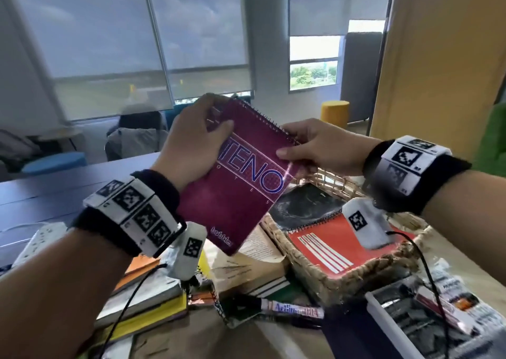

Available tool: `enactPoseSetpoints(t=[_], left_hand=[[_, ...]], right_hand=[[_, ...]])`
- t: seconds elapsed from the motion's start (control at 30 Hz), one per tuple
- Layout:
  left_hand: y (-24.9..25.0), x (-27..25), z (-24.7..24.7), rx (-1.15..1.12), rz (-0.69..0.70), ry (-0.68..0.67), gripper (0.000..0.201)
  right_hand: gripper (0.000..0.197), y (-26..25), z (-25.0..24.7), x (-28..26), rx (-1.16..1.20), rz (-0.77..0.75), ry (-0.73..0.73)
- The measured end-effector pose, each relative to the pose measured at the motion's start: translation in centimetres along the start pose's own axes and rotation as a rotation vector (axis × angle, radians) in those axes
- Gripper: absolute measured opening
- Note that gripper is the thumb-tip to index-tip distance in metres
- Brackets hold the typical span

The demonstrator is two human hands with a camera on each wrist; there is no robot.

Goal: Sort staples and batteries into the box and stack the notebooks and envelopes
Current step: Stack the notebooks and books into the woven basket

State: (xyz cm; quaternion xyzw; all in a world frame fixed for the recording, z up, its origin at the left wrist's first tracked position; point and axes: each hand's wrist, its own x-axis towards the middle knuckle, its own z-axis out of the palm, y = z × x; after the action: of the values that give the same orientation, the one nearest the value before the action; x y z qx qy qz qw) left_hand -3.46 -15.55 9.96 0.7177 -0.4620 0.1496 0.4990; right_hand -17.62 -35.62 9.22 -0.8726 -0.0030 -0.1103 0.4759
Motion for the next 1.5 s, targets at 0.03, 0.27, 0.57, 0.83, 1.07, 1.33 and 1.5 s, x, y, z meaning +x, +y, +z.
enactPoseSetpoints(t=[0.03, 0.27, 0.57, 0.83, 1.07, 1.33, 1.5], left_hand=[[-0.1, 0.0, 0.1, -0.004, -0.006, -0.013, 0.027], [-4.1, -1.6, 2.1, 0.092, -0.115, -0.144, 0.053], [-6.3, -3.6, 11.5, 0.402, -0.158, -0.743, 0.067], [-8.0, -4.4, 13.9, 0.642, -0.107, -0.941, 0.055], [-7.4, -4.5, 13.7, 0.674, -0.069, -0.935, 0.051], [-6.7, -4.5, 13.4, 0.648, -0.202, -1.008, 0.051], [-7.3, -4.5, 13.7, 0.668, -0.192, -1.045, 0.072]], right_hand=[[0.021, 0.4, -0.6, -0.1, 0.029, -0.002, 0.044], [0.017, 5.2, -6.5, 0.2, 0.287, 0.129, 0.557], [0.016, 12.9, -8.5, 1.2, 0.126, 0.614, 0.376], [0.04, 15.4, -4.7, 3.4, -1.082, 0.613, -0.008], [0.033, 14.7, -2.7, 3.4, -1.307, 0.662, -0.106], [0.063, 12.8, -1.5, 3.4, -1.146, 0.58, -0.315], [0.075, 13.3, -0.8, 3.4, -1.113, 0.672, -0.371]])
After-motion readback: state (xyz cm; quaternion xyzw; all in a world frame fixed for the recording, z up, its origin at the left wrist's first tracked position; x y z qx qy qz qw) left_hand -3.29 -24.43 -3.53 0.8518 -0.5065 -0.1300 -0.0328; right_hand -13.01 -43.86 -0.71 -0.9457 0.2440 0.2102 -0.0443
